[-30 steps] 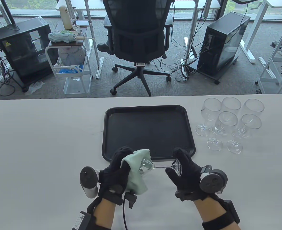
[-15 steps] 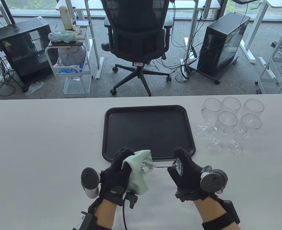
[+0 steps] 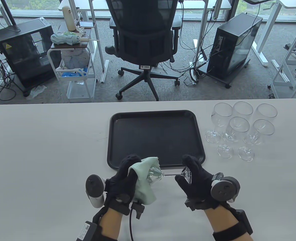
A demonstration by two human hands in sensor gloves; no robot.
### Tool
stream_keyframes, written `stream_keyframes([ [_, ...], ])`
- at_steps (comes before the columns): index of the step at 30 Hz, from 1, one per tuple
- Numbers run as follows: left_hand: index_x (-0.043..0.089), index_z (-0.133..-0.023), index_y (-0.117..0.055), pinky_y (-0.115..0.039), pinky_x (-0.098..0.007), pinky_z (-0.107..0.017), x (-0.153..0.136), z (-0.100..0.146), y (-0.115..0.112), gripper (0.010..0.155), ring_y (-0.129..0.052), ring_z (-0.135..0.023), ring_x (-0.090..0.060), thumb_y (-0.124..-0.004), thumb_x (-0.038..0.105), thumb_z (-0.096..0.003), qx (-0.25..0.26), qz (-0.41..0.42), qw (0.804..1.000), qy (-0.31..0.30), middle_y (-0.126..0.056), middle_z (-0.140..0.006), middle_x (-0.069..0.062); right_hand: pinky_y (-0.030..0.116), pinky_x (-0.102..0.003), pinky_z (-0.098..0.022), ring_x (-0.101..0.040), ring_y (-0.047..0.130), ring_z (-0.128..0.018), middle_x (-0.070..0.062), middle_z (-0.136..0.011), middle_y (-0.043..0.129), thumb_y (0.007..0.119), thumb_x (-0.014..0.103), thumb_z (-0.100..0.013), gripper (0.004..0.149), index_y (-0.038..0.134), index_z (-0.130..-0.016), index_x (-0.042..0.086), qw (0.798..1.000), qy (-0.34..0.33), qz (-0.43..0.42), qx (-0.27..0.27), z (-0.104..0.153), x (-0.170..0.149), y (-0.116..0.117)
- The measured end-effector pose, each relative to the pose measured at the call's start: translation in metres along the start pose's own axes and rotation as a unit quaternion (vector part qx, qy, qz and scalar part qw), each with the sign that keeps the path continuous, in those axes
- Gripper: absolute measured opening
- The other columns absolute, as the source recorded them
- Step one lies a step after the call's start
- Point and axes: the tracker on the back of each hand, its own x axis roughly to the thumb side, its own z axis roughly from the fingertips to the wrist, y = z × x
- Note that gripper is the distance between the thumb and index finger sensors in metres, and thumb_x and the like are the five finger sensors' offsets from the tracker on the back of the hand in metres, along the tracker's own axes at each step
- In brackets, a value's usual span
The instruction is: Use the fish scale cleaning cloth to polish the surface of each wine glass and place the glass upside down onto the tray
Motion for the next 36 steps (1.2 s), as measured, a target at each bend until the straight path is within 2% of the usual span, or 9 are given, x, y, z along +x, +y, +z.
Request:
stream_keyframes([
  [2,0.036,-0.102,-0.064,-0.087,-0.055,-0.047,0.002,0.0,0.001,0.061,-0.071,-0.096,-0.037,-0.07,0.07,-0.0511,0.011,-0.033,0.999,-0.009,-0.058,-0.112,-0.004,0.086,-0.036,-0.024,-0.029,0.092,-0.044,-0.022,-0.093,0.065,0.068,0.068,-0.05,0.077,0.037,-0.109,0.029,0.994,0.069,-0.071,0.047,0.001,-0.005,0.002],
  [5,0.034,-0.101,-0.065,-0.086,-0.057,-0.046,0.005,0.0,0.002,0.061,-0.071,-0.095,-0.04,-0.072,0.068,-0.0517,0.008,-0.025,1.0,-0.003,-0.059,-0.111,-0.005,0.087,-0.041,-0.03,-0.034,0.092,-0.051,-0.021,-0.101,0.06,0.073,0.065,-0.049,0.085,0.026,-0.109,0.027,0.999,-0.003,0.026,0.023,0.002,0.002,0.002],
  [10,0.033,-0.102,-0.064,-0.087,-0.056,-0.045,0.003,0.001,0.001,0.06,-0.071,-0.094,-0.04,-0.07,0.068,-0.0528,0.008,0.013,1.0,0.02,-0.059,-0.112,-0.005,0.09,-0.04,-0.038,-0.032,0.092,-0.06,-0.017,-0.105,0.051,0.083,0.06,-0.046,0.096,0.015,-0.105,0.027,0.978,-0.138,0.153,-0.02,0.004,0.014,-0.002],
  [14,0.035,-0.102,-0.063,-0.086,-0.056,-0.047,0.003,0.001,-0.002,0.061,-0.07,-0.096,-0.038,-0.07,0.069,-0.052,0.003,0.007,1.0,0.004,-0.057,-0.113,-0.005,0.089,-0.036,-0.028,-0.029,0.093,-0.049,-0.018,-0.097,0.061,0.076,0.062,-0.049,0.079,0.032,-0.106,0.029,0.996,-0.064,0.051,-0.018,0.002,0.008,-0.003],
  [17,0.035,-0.102,-0.064,-0.086,-0.055,-0.047,0.004,0.001,0.0,0.061,-0.071,-0.096,-0.038,-0.07,0.07,-0.0513,0.014,-0.024,0.999,-0.015,-0.058,-0.112,-0.004,0.087,-0.036,-0.023,-0.03,0.093,-0.043,-0.022,-0.093,0.065,0.069,0.069,-0.049,0.08,0.037,-0.108,0.025,0.997,0.046,-0.047,0.03,0.001,0.0,0.0],
  [24,0.034,-0.102,-0.064,-0.086,-0.056,-0.046,0.006,0.001,0.001,0.06,-0.071,-0.095,-0.039,-0.07,0.068,-0.0531,0.009,0.006,1.0,0.015,-0.058,-0.112,-0.004,0.091,-0.04,-0.035,-0.032,0.093,-0.055,-0.019,-0.104,0.053,0.081,0.064,-0.046,0.095,0.019,-0.106,0.024,0.985,-0.111,0.13,-0.011,0.002,0.014,-0.003],
  [29,0.035,-0.102,-0.063,-0.086,-0.055,-0.047,0.013,0.001,-0.002,0.062,-0.071,-0.096,-0.038,-0.069,0.07,-0.052,0.013,-0.011,1.0,-0.017,-0.058,-0.113,-0.003,0.089,-0.037,-0.025,-0.03,0.093,-0.045,-0.02,-0.096,0.063,0.074,0.065,-0.049,0.079,0.036,-0.107,0.026,0.998,-0.044,0.034,-0.027,0.001,0.012,-0.006],
  [32,0.036,-0.102,-0.063,-0.086,-0.055,-0.046,0.013,0.001,-0.002,0.062,-0.07,-0.096,-0.038,-0.07,0.07,-0.0508,0.014,-0.033,0.999,-0.034,-0.058,-0.112,-0.003,0.088,-0.034,-0.02,-0.027,0.094,-0.04,-0.022,-0.091,0.069,0.067,0.07,-0.05,0.079,0.041,-0.107,0.023,0.998,0.058,-0.025,0.007,0.002,0.005,-0.003],
  [36,0.034,-0.101,-0.066,-0.088,-0.055,-0.042,0.01,0.001,0.002,0.061,-0.074,-0.092,-0.04,-0.071,0.069,-0.0515,0.018,-0.024,0.999,-0.015,-0.061,-0.11,-0.005,0.088,-0.035,-0.021,-0.029,0.094,-0.04,-0.023,-0.091,0.069,0.069,0.072,-0.048,0.083,0.041,-0.107,0.021,0.999,0.046,-0.015,0.025,0.0,0.005,-0.002],
])
